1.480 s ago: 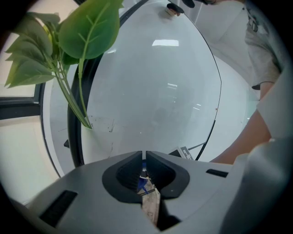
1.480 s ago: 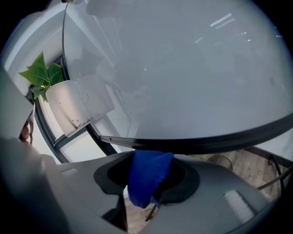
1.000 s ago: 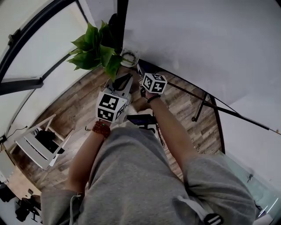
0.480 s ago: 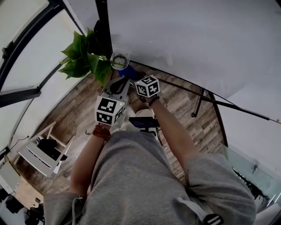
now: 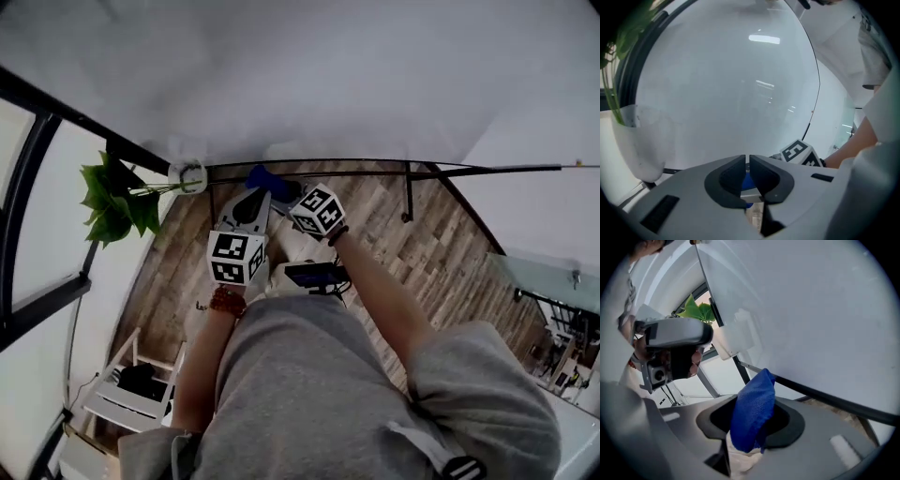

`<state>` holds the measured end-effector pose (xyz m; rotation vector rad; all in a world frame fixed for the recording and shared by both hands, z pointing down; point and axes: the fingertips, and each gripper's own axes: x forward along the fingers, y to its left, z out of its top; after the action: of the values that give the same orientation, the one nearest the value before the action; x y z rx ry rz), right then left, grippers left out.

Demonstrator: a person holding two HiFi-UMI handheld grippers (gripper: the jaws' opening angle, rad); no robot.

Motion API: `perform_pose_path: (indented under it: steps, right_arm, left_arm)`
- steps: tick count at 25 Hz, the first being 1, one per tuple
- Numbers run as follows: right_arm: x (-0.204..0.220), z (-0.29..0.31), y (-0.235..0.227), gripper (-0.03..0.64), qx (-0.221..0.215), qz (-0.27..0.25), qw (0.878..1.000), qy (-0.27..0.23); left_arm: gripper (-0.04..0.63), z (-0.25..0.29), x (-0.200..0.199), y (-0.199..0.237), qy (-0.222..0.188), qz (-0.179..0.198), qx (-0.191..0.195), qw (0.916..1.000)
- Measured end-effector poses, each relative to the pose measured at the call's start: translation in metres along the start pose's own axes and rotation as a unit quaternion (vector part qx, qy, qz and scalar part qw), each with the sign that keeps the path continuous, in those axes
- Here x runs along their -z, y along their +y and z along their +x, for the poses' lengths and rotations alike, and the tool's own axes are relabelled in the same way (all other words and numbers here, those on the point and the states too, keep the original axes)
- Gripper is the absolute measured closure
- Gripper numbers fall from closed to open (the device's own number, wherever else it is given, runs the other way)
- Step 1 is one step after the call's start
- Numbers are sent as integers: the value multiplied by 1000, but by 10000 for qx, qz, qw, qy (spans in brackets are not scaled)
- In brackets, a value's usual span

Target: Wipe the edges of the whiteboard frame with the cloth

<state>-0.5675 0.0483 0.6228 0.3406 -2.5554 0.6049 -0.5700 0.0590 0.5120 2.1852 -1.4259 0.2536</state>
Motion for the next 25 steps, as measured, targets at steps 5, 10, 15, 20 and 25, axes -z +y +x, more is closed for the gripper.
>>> perform_pose_path:
  steps: [5, 10, 15, 20, 25]
  right_arm:
    - [-12, -92, -27, 446, 569, 24, 9973, -459]
    - [-33, -214, -70, 446, 1713, 295, 9741, -1446]
    - [-33, -336, -87, 446, 3077, 182, 9274, -2119]
    - [-24, -461, -73, 446, 4679, -286, 8584, -2081]
    - [-14, -547, -35, 446, 5676, -375, 7894, -2307]
  left_arm:
    - [563, 40, -13, -63, 88, 518, 571, 9970]
    - [563, 91, -41, -154, 28, 1407, 1529, 9782]
    - [563, 123, -59, -243, -276, 1901, 2248, 9553]
    - [563, 132, -86, -334, -748, 2668, 2692, 9223]
    - [563, 129, -94, -410, -1258, 2908, 3087, 8968]
